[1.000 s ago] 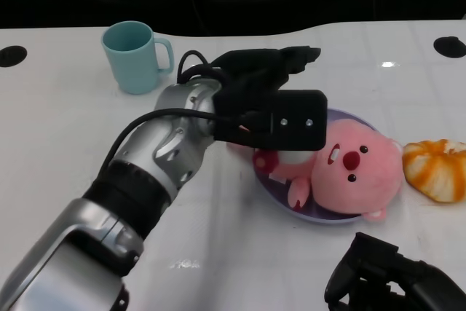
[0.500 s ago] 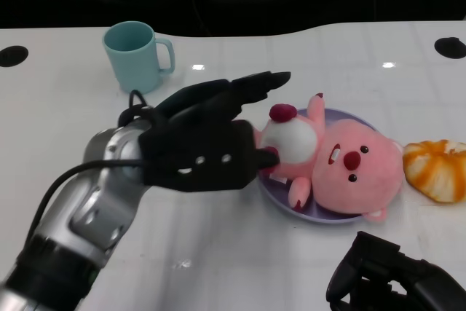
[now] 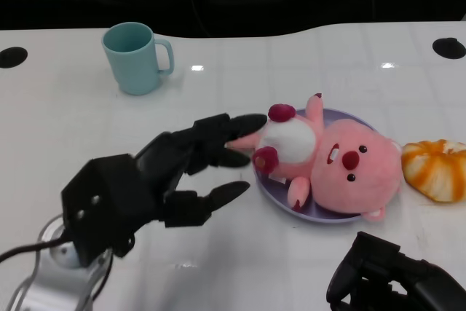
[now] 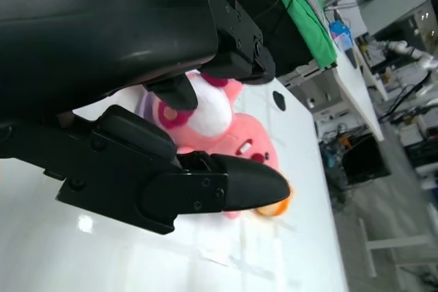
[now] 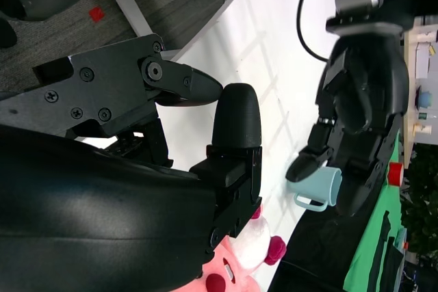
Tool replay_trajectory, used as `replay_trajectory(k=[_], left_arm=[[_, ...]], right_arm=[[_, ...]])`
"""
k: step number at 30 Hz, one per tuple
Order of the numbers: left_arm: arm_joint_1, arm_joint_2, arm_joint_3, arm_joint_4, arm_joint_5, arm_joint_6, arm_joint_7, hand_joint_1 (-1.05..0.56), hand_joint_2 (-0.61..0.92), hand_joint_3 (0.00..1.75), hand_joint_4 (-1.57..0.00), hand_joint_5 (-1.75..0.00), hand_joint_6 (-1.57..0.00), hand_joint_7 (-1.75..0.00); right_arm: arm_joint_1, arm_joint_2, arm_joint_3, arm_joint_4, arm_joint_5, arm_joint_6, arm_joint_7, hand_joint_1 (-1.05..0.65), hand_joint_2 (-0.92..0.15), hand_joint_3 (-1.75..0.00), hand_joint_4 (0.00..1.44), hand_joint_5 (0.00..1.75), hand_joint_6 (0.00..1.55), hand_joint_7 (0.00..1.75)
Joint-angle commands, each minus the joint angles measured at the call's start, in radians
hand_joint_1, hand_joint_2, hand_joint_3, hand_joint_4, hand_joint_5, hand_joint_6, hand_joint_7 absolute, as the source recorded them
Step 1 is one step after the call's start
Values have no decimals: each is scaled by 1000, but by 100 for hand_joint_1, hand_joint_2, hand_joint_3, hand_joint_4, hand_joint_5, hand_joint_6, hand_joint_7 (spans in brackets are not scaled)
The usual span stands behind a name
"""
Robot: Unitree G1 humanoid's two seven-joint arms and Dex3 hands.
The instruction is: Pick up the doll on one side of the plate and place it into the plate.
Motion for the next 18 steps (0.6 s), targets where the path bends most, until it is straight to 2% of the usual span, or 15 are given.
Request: replay_trajectory(k=[1,2,3,4,6,8,11,14,18], left_arm=[[72,-27,43,-107,-99,130,36,-49,89,39,-36,-124,-50,-70],[89,-37,52,-135,-129,170,46,-44,79,56,-40,-131,-50,-89],[107,-45,62,-165,-157,210,58,-42,71,69,-42,-133,-50,-97],[124,-48,71,-195,-174,245,73,-41,66,77,-46,-136,-51,-102],[153,-57,90,-253,-206,319,108,-39,48,108,-58,-135,-57,-111],[177,-67,110,-304,-240,389,144,-31,40,127,-68,-138,-62,-116],[205,-86,130,-370,-277,504,215,-17,38,140,-77,-142,-70,-120],[232,-122,164,-401,-350,604,264,-8,42,147,-79,-153,-74,-128],[257,-140,189,-429,-389,668,313,-4,45,151,-83,-163,-78,-140]], right_arm=[[2,-10,-13,-1,9,0,2,-22,-84,-67,64,175,44,166],[2,-11,-12,-2,8,0,2,-22,-84,-67,64,175,44,166],[2,-12,-12,-2,6,0,2,-22,-83,-67,64,175,44,166],[2,-13,-11,-3,3,1,1,-22,-84,-67,64,175,44,166],[1,-15,-10,-3,-2,-2,0,-23,-84,-67,63,175,44,165],[0,-15,-9,-8,-3,2,-1,-23,-84,-67,64,175,44,165],[0,-15,-9,-11,-2,5,-1,-22,-84,-68,63,175,44,165],[-1,-15,-10,-8,0,2,1,-21,-84,-67,63,175,44,164],[-4,-13,-12,-3,2,-3,1,-21,-84,-67,63,175,44,164]])
